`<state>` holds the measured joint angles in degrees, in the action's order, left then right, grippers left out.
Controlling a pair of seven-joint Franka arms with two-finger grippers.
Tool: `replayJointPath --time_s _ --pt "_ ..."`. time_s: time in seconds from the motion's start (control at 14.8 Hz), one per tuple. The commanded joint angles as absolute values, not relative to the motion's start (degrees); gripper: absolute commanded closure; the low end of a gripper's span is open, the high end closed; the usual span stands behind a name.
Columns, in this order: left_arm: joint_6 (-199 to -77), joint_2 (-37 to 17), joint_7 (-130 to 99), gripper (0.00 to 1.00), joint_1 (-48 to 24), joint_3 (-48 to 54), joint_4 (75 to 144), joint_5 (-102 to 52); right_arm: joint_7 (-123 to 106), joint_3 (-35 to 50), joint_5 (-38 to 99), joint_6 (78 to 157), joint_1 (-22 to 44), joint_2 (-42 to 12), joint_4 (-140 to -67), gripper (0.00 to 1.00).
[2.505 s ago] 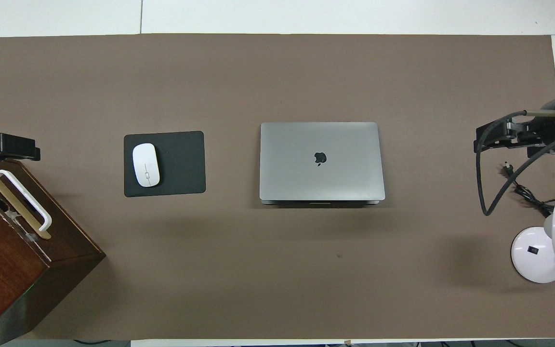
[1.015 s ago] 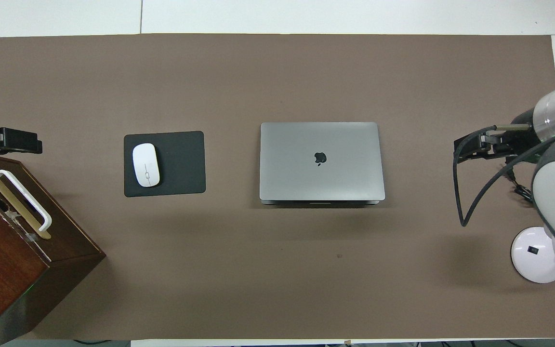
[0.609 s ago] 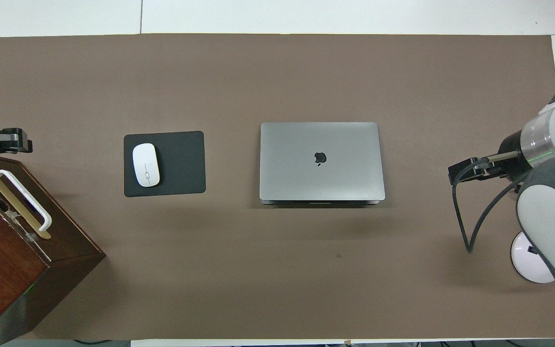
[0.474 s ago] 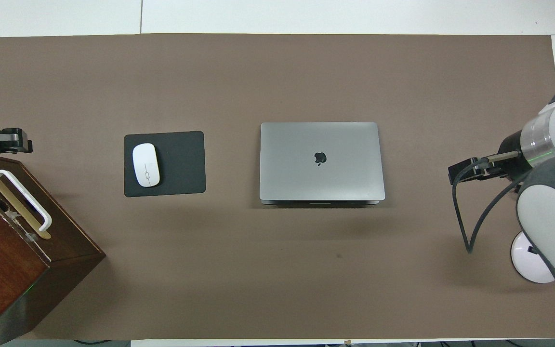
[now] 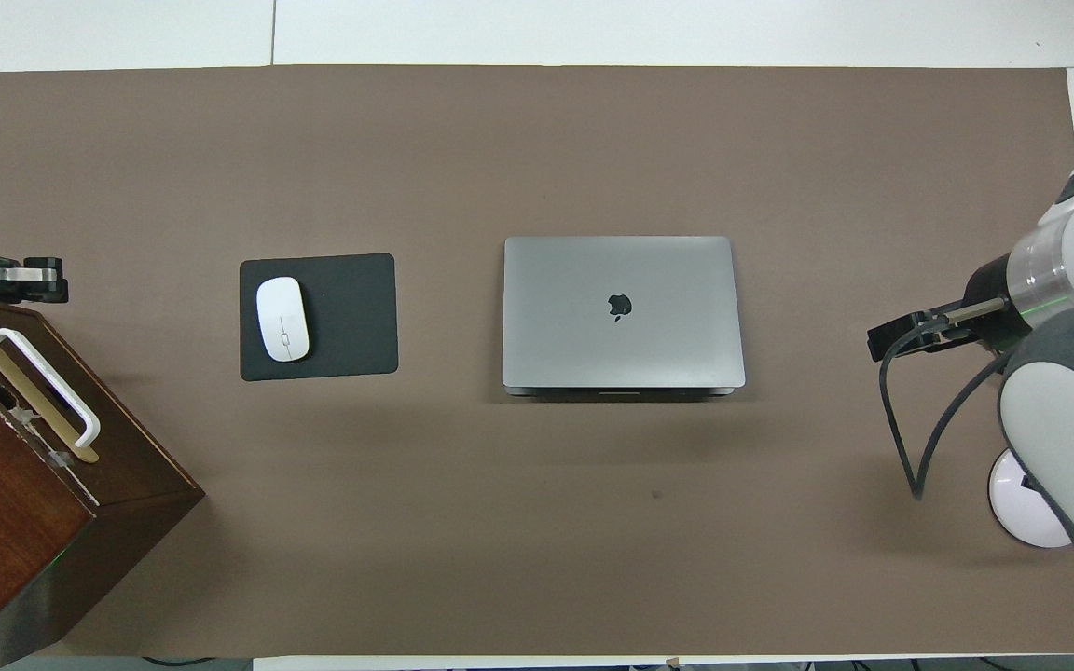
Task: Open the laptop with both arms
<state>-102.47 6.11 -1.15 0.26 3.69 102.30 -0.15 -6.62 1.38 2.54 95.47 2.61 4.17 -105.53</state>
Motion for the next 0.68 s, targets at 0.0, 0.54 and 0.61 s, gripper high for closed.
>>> replayJointPath --time_s 0.0,0.54,0.61 --pt "-105.45 9.04 -1.14 1.0 -2.89 3.43 106.86 -0.79 -8.52 1.58 2.9 96.07 2.37 5.89 -107.58 0.0" --pt "-124.88 14.67 -1.67 1.0 -11.07 3.43 122.86 -1.93 -9.49 1.67 3.87 96.59 7.9 6.5 -107.75 0.0" --pt "-126.11 14.85 -1.67 1.0 -12.21 3.43 124.18 -1.93 -9.49 1.67 3.78 96.5 8.52 6.68 -107.93 0.0"
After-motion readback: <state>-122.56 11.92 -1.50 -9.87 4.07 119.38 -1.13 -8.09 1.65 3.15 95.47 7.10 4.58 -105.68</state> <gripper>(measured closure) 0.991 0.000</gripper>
